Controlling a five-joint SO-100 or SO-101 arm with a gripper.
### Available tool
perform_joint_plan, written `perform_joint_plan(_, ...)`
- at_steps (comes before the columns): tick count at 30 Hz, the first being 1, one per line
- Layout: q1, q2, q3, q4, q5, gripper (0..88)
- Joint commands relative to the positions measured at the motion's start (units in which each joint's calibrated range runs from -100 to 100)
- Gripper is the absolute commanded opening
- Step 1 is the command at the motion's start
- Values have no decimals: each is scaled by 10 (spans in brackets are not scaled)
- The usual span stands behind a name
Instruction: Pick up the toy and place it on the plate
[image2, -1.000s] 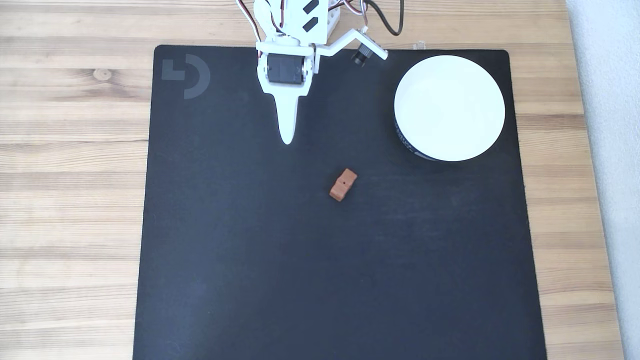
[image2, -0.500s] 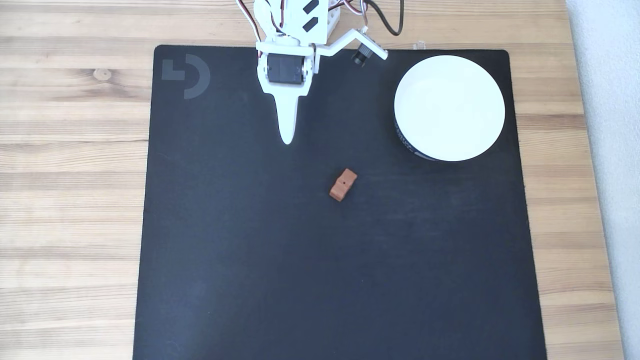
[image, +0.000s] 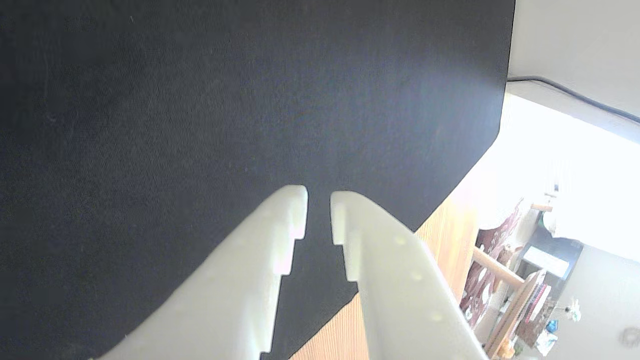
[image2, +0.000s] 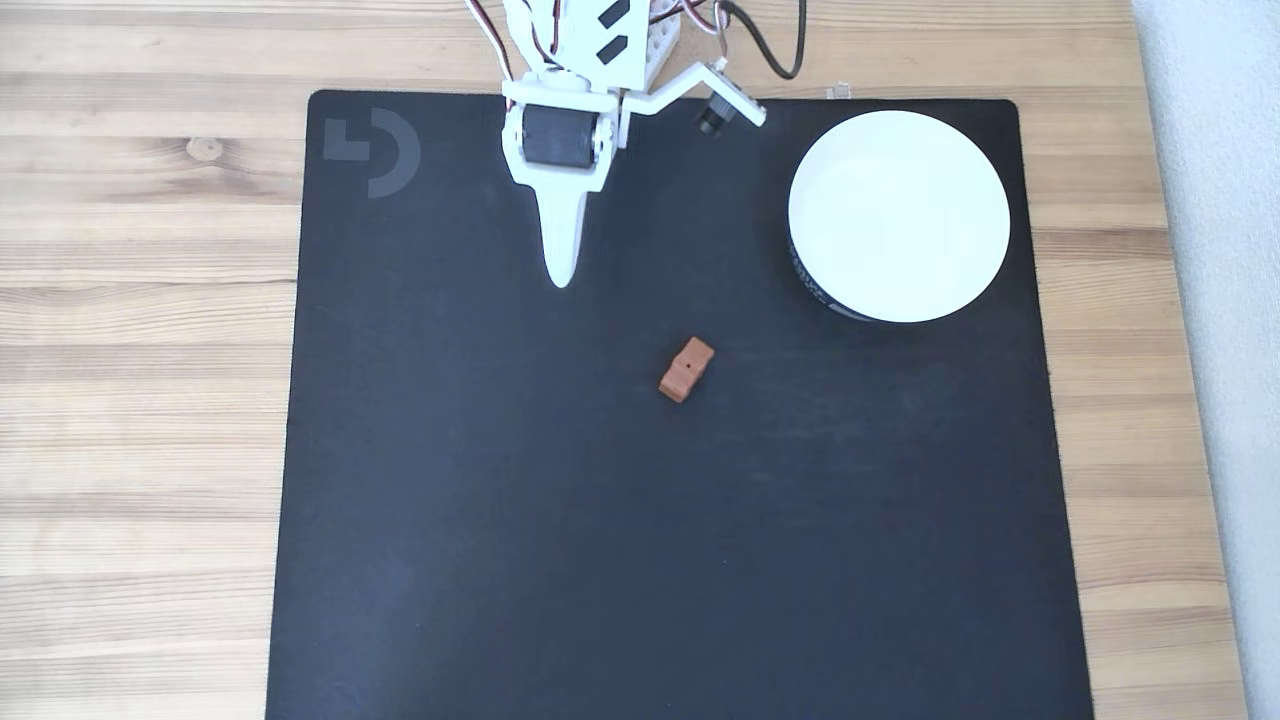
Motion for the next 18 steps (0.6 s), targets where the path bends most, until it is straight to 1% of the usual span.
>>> perform_joint_plan(1,-1,-1,-52,33,2,23)
perform_joint_plan(4,-7,10,-134,65,2,23)
perform_joint_plan(7,-19,55,-172,61,1,23)
perform_joint_plan(12,-26,185,-255,31,1,23)
perform_joint_plan(16,-28,308,-355,31,2,23)
perform_joint_plan(18,-46,384,-419,31,2,23)
